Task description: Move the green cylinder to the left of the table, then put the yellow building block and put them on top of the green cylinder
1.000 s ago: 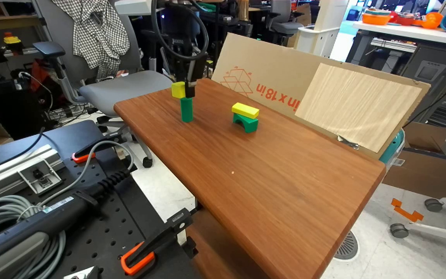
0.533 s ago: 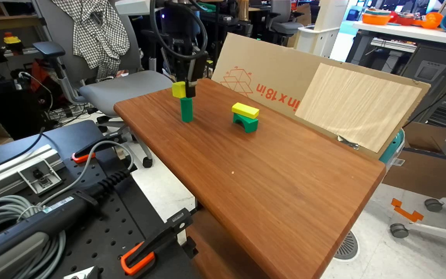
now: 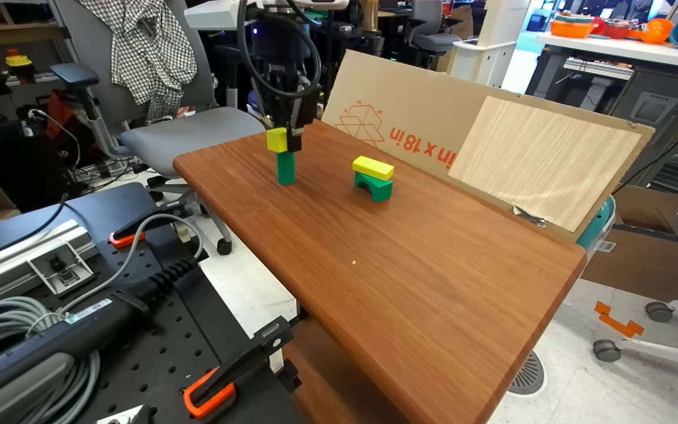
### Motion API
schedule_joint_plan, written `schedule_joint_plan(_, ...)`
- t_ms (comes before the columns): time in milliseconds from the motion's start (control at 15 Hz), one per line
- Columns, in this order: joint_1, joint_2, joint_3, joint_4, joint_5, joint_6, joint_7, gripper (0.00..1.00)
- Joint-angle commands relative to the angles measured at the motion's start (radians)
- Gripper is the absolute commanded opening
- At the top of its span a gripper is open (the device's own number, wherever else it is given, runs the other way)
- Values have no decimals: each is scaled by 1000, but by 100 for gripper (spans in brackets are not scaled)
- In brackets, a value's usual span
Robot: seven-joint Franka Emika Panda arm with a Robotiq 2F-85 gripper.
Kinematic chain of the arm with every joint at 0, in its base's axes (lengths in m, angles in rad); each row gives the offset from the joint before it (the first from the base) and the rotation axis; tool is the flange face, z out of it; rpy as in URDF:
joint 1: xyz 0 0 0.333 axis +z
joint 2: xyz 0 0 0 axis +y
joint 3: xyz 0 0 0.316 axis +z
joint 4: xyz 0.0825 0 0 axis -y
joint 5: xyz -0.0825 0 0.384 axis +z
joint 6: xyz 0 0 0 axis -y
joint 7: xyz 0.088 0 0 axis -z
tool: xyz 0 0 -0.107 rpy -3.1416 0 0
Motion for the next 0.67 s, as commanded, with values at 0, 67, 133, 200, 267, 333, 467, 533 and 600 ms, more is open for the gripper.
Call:
schedule_joint_plan(0,-8,14,16,18,30,15,-21,9)
schedule_joint_plan(67,-8,12,18,17,31,16,-23,9)
schedule_joint_plan(133,-9,10,22,15,35,13,-29,9)
schedule_joint_plan(200,-8,9,24,13,37,13,-31,9)
schedule_joint_plan(267,-9,7,27,12,41,14,-34,9)
schedule_joint_plan(333,-9,4,31,11,47,13,-40,9)
schedule_joint_plan(467,-9,7,32,16,50,12,-42,9)
schedule_joint_plan(533,-10,10,32,19,50,12,-42,9)
schedule_joint_plan(600,-10,13,30,21,49,11,-44,9)
